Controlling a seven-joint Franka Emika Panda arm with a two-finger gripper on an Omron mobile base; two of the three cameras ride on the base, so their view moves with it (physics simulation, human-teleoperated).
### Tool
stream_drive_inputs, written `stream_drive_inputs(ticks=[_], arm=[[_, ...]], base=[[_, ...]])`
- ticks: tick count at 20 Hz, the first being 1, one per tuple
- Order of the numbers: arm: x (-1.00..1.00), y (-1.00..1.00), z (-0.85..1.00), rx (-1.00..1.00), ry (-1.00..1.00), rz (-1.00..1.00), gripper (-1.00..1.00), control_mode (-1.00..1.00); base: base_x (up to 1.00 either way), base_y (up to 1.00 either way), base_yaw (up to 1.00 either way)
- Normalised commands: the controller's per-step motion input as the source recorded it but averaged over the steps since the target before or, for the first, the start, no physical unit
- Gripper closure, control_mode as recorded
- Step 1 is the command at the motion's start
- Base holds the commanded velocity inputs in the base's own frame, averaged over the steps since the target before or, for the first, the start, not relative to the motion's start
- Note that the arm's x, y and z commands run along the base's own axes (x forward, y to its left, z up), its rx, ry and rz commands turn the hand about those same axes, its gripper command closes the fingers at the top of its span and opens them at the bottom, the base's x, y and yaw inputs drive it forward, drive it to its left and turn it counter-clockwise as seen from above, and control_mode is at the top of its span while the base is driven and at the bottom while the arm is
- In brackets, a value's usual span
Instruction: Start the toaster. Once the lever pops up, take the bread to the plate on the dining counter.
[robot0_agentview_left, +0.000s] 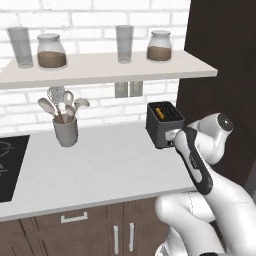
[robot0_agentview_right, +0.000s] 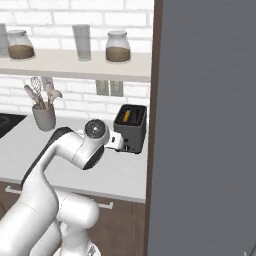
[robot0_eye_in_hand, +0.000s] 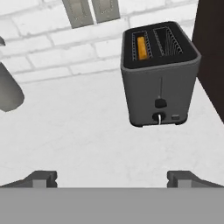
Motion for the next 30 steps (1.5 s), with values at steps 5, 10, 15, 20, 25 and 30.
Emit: stream_drive_inputs(ticks=[5, 10, 15, 20, 25, 30], arm=[[-0.4, 0.19, 1.0, 0.0, 0.04, 0.0, -1.0, -1.0], [-0.67, 0.01, 1.0, 0.0, 0.13, 0.0, -1.0, -1.0], [-0.68, 0.04, 1.0, 0.0, 0.22, 0.0, -1.0, -1.0], [-0.66, 0.16, 0.86, -0.01, 0.11, 0.0, -1.0, -1.0], [-0.48, 0.04, 0.63, -0.14, -0.02, -0.01, -1.0, -1.0], [-0.34, 0.0, 0.48, -0.16, -0.06, -0.02, -1.0, -1.0]], base=[[0.0, 0.0, 0.0], [0.0, 0.0, 0.0], [0.0, 0.0, 0.0], [0.0, 0.0, 0.0], [0.0, 0.0, 0.0], [0.0, 0.0, 0.0]])
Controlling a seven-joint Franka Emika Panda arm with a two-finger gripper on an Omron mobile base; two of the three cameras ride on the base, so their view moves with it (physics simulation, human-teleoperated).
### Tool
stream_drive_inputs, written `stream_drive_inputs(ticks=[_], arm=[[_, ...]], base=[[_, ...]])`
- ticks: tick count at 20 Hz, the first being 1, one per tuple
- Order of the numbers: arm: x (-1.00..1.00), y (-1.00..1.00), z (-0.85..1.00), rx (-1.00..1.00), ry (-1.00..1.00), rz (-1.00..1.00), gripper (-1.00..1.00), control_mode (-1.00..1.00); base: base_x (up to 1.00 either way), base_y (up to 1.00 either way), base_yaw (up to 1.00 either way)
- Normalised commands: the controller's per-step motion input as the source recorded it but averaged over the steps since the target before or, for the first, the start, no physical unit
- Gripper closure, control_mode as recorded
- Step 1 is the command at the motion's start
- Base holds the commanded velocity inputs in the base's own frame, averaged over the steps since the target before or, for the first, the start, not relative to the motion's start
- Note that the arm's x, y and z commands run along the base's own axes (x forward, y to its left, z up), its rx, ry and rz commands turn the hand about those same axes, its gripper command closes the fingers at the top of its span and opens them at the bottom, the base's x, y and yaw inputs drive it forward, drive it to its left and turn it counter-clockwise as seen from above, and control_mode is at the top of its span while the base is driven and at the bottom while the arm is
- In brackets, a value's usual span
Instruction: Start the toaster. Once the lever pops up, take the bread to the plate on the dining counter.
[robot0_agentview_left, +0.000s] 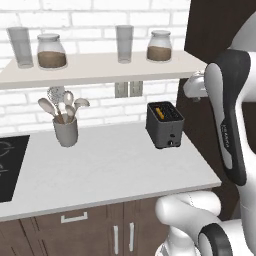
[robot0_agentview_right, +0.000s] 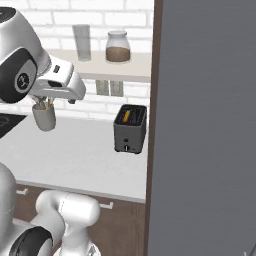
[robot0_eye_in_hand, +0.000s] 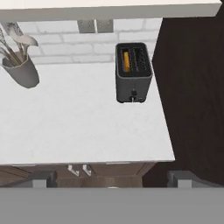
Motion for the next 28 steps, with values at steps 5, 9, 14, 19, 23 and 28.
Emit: stream_drive_inputs(ticks=[5, 9, 14, 19, 23, 28], arm=[[0.0, 0.0, 0.01, 0.0, 0.0, 0.0, -1.0, -1.0], [0.0, 0.0, 0.0, 0.0, 0.0, 0.0, -1.0, -1.0], [0.0, 0.0, 0.0, 0.0, 0.0, 0.0, -1.0, -1.0], [0.0, 0.0, 0.0, 0.0, 0.0, 0.0, -1.0, -1.0], [0.0, 0.0, 0.0, 0.0, 0.0, 0.0, -1.0, -1.0], [0.0, 0.0, 0.0, 0.0, 0.0, 0.0, -1.0, -1.0]], base=[[0.0, 0.0, 0.0], [0.0, 0.0, 0.0], [0.0, 0.0, 0.0], [0.0, 0.0, 0.0], [0.0, 0.0, 0.0], [0.0, 0.0, 0.0]])
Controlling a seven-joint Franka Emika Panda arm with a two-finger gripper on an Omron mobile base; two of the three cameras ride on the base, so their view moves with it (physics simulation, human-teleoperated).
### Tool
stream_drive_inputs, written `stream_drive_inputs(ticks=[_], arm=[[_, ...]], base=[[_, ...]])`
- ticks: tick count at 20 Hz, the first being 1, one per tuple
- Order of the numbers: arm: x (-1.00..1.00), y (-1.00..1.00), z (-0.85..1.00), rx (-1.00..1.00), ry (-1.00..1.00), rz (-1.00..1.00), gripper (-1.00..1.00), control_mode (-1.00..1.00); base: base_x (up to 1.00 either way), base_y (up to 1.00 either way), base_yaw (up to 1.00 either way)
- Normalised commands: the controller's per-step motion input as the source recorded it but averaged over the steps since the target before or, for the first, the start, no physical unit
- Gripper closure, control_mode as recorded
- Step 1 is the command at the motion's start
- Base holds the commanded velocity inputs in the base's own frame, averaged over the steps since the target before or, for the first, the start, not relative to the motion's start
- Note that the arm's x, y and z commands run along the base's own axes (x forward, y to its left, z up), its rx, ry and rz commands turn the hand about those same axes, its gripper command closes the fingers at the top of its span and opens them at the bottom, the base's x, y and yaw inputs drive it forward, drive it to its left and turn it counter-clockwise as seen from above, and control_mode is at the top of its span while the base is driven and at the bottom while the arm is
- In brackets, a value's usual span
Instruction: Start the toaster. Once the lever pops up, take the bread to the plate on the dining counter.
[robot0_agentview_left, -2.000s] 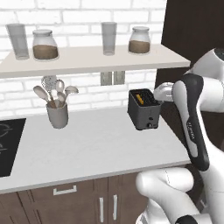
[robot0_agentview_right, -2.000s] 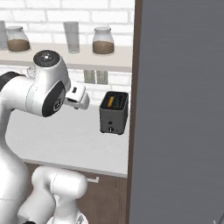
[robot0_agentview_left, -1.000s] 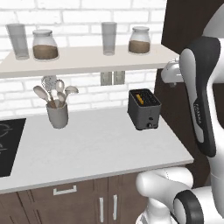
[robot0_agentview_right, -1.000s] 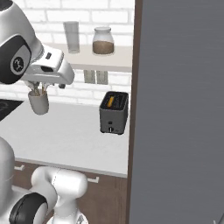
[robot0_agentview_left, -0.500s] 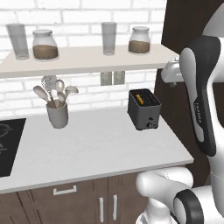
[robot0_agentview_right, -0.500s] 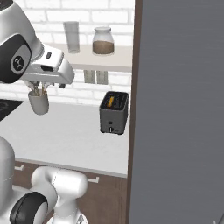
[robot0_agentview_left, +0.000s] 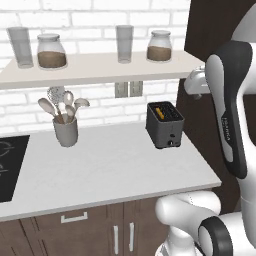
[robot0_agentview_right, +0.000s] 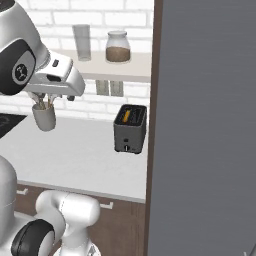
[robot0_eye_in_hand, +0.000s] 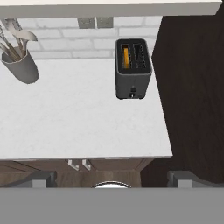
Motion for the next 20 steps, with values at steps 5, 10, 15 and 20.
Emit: stream_drive_inputs(ticks=[5, 10, 15, 20], arm=[[0.0, 0.0, 0.0, 0.0, 0.0, 0.0, -1.0, -1.0], [0.0, 0.0, 0.0, 0.0, 0.0, 0.0, -1.0, -1.0], [0.0, 0.0, 0.0, 0.0, 0.0, 0.0, -1.0, -1.0], [0.0, 0.0, 0.0, 0.0, 0.0, 0.0, -1.0, -1.0]], base=[[0.0, 0.0, 0.0], [0.0, 0.0, 0.0], [0.0, 0.0, 0.0], [0.0, 0.0, 0.0]])
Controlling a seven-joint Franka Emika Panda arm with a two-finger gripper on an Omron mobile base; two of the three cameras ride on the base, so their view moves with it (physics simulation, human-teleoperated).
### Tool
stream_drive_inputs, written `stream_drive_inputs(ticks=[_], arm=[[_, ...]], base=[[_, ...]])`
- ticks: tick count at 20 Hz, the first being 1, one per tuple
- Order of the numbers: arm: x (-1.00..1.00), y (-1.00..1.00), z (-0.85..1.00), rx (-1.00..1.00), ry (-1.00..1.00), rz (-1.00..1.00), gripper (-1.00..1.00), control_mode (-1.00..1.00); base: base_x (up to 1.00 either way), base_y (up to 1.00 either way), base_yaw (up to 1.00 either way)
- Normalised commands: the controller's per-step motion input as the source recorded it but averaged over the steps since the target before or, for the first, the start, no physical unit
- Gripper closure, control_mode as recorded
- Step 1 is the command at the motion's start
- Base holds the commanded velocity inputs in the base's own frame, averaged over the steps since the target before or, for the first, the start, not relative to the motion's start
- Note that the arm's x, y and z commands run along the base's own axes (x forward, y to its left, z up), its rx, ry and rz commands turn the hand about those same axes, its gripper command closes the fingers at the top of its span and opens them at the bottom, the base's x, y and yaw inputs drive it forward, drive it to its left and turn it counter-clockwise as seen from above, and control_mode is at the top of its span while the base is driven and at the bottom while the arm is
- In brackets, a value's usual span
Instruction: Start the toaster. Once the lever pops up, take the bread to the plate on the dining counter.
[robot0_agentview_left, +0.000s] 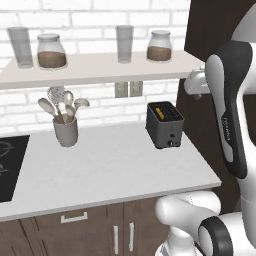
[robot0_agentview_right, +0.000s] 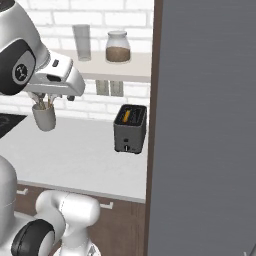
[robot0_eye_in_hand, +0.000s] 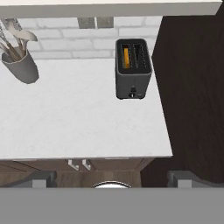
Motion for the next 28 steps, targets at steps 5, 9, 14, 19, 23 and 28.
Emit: stream_drive_inputs(ticks=[5, 9, 14, 19, 23, 28], arm=[[0.0, 0.0, 0.0, 0.0, 0.0, 0.0, -1.0, -1.0], [0.0, 0.0, 0.0, 0.0, 0.0, 0.0, -1.0, -1.0], [0.0, 0.0, 0.0, 0.0, 0.0, 0.0, -1.0, -1.0], [0.0, 0.0, 0.0, 0.0, 0.0, 0.0, -1.0, -1.0], [0.0, 0.0, 0.0, 0.0, 0.0, 0.0, -1.0, -1.0], [0.0, 0.0, 0.0, 0.0, 0.0, 0.0, -1.0, -1.0]], base=[[0.0, 0.0, 0.0], [0.0, 0.0, 0.0], [0.0, 0.0, 0.0], [0.0, 0.0, 0.0], [0.0, 0.0, 0.0], [0.0, 0.0, 0.0]])
